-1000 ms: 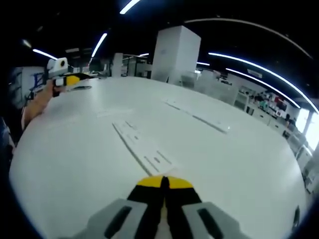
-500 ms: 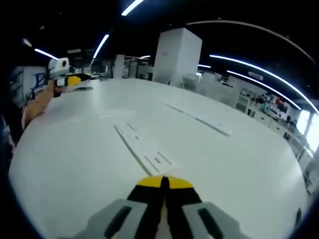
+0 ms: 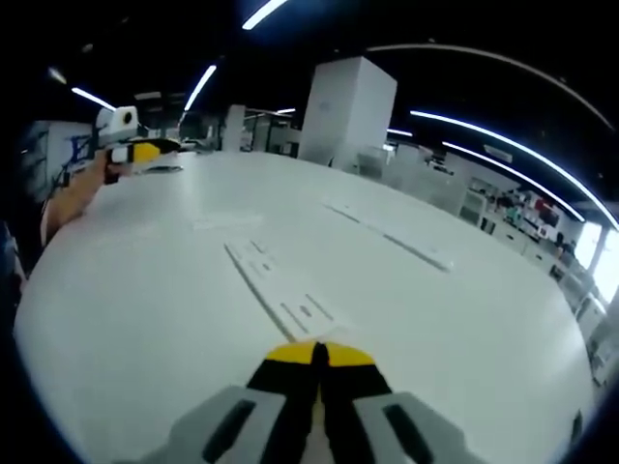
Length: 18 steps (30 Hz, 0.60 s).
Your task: Locate the socket holder cover, grip the socket holder cover, clip it into the socket holder slot.
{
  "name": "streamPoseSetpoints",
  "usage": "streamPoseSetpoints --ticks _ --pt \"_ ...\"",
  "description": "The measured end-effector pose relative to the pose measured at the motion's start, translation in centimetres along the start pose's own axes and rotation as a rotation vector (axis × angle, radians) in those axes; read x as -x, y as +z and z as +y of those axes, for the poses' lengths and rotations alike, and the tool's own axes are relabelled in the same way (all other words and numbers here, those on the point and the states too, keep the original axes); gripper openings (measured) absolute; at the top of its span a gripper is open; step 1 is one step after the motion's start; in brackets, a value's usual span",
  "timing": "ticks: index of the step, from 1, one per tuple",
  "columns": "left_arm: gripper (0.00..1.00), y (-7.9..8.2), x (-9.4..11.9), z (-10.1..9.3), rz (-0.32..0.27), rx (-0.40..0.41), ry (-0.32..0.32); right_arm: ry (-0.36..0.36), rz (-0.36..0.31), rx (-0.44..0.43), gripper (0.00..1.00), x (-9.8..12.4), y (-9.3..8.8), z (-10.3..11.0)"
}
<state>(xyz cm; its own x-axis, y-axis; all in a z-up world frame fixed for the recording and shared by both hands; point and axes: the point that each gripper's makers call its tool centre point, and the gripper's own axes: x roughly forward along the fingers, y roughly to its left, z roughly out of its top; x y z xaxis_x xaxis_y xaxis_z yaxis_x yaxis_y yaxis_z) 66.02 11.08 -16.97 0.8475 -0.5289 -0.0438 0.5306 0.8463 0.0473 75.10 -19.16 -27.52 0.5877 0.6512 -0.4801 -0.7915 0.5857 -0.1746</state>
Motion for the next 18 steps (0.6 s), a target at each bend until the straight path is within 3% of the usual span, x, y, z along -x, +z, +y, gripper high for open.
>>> streamPoseSetpoints --ticks 18 --pt "0.34 0.04 0.08 -0.04 -0.001 -0.001 0.002 0.0 0.01 0.013 0.04 0.01 0.02 0.19"
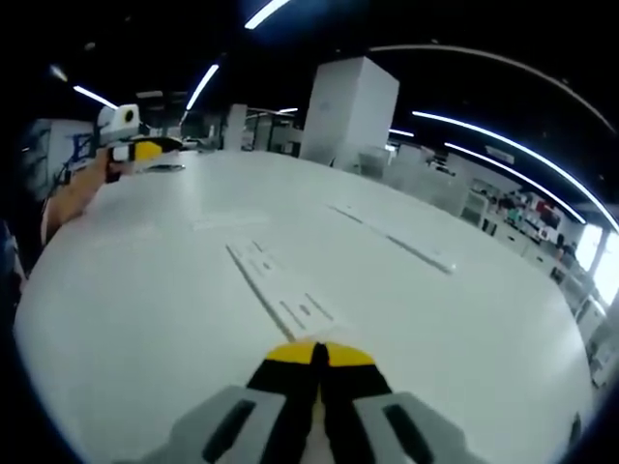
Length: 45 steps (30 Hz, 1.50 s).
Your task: Locate the socket holder cover, grip the socket holder cover, clip it into the socket holder slot.
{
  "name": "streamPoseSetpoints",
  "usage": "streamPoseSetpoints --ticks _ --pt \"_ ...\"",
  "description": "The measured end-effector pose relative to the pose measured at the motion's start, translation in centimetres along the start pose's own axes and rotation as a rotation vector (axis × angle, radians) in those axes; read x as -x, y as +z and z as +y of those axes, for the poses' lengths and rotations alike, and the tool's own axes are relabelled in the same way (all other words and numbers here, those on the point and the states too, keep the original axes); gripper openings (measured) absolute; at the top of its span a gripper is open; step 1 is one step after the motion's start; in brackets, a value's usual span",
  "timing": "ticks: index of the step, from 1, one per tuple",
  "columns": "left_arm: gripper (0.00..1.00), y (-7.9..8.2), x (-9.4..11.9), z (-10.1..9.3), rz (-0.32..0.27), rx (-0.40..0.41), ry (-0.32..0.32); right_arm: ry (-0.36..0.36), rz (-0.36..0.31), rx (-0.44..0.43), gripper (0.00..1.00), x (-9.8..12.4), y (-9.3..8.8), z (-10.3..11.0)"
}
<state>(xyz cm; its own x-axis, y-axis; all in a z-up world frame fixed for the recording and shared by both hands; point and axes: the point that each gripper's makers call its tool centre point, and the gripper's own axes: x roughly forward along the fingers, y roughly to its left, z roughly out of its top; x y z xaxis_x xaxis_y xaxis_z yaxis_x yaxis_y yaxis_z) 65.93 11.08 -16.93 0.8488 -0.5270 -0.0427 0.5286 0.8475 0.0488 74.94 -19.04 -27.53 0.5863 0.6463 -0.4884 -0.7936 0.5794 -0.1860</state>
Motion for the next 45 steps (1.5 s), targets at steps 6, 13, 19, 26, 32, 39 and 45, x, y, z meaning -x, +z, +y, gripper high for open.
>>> streamPoseSetpoints --ticks 6,13,19,26,32,39,45 --pt "0.34 0.0 0.1 0.0 -0.005 -0.006 0.009 0.009 -0.02 -0.032 0.04 1.2 0.3 -0.1" --pt "0.34 0.1 0.1 0.1 -0.007 -0.003 0.009 0.055 -0.008 -0.035 0.04 1.4 0.3 1.3" --pt "0.34 0.2 0.0 0.3 -0.006 -0.001 0.008 0.077 0.024 -0.021 0.04 0.8 -0.1 2.0" --pt "0.34 0.2 0.1 0.2 -0.006 -0.003 0.007 0.071 0.036 -0.028 0.04 0.4 -0.3 1.9" --pt "0.34 0.1 0.1 0.1 -0.005 -0.002 0.006 0.065 0.03 -0.029 0.04 0.3 -0.3 2.0" --pt "0.34 0.2 0.0 0.3 -0.004 -0.002 0.007 0.062 0.02 -0.019 0.04 0.1 -0.1 2.2" --pt "0.34 0.2 0.0 0.4 -0.004 -0.002 0.007 0.062 0.014 -0.005 0.04 0.0 0.1 2.3"
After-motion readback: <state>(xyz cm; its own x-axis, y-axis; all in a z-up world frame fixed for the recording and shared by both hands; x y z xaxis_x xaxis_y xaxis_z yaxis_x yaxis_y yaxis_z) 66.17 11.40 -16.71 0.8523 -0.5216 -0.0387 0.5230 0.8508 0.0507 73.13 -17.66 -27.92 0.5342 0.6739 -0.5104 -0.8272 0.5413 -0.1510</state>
